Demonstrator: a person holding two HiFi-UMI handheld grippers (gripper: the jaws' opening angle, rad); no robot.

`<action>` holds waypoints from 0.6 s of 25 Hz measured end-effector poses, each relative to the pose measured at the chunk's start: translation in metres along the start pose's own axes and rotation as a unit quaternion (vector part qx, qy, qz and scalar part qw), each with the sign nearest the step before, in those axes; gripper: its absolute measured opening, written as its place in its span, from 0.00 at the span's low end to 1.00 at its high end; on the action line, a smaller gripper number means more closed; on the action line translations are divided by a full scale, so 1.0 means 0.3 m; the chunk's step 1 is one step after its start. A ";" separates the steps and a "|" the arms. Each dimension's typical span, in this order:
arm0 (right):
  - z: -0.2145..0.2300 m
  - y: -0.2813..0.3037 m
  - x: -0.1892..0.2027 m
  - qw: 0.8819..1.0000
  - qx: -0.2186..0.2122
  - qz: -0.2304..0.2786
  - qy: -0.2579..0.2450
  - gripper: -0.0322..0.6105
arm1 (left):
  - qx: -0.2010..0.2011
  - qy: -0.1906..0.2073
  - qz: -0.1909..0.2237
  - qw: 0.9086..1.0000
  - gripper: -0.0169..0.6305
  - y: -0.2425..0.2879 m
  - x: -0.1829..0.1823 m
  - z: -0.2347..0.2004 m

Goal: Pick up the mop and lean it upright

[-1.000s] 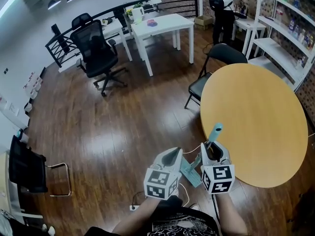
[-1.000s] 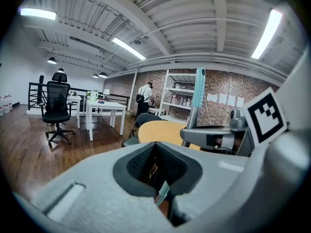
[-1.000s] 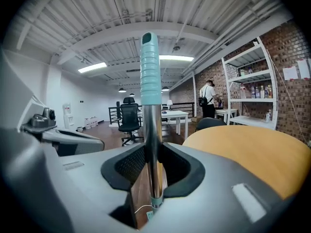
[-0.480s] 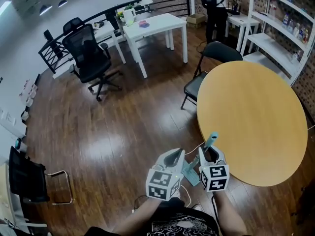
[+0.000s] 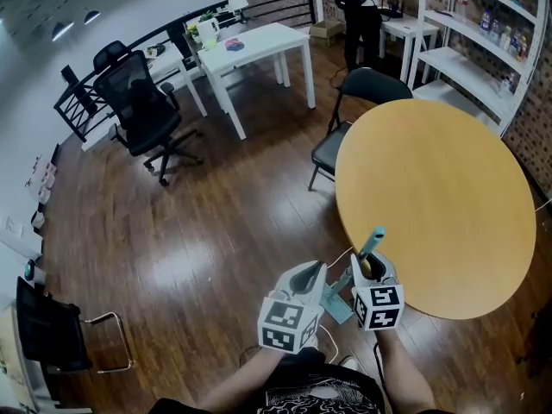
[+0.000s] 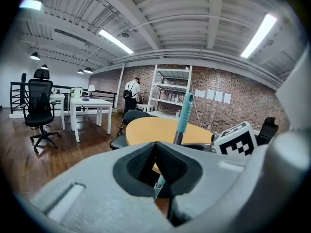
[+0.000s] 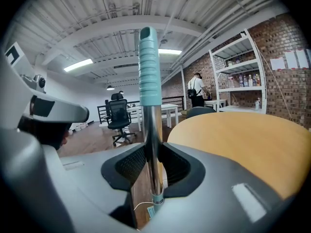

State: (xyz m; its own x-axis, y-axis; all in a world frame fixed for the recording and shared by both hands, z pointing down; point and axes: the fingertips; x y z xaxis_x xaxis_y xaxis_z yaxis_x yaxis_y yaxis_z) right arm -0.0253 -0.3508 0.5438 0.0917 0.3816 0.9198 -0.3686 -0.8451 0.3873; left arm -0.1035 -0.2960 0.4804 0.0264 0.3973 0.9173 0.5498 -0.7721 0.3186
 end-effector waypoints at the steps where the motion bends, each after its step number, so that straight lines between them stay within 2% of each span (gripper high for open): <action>1: 0.013 0.002 0.000 1.000 0.004 -0.002 0.005 0.21 | 0.002 0.001 -0.001 1.000 0.03 0.003 0.000 0.005; 7: 0.086 0.026 -0.001 0.999 0.028 -0.006 0.019 0.21 | 0.010 0.002 -0.002 1.000 0.03 0.027 -0.002 0.008; 15: 0.137 0.031 -0.008 0.999 0.042 -0.009 0.006 0.21 | 0.009 0.001 0.001 1.000 0.03 0.041 -0.020 0.023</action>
State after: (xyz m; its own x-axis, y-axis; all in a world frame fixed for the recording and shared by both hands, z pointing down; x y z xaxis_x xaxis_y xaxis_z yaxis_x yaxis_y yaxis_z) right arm 0.0091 -0.3748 0.5478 0.0856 0.4015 0.9118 -0.2889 -0.8659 0.4084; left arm -0.0911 -0.3044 0.4772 0.0262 0.3955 0.9181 0.5647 -0.7637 0.3128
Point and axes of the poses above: the fingertips, and each gripper's own axes: y forward along the fingers, z to its right, x out of its underside, and after that the axes turned 7 degrees about x, right-handed
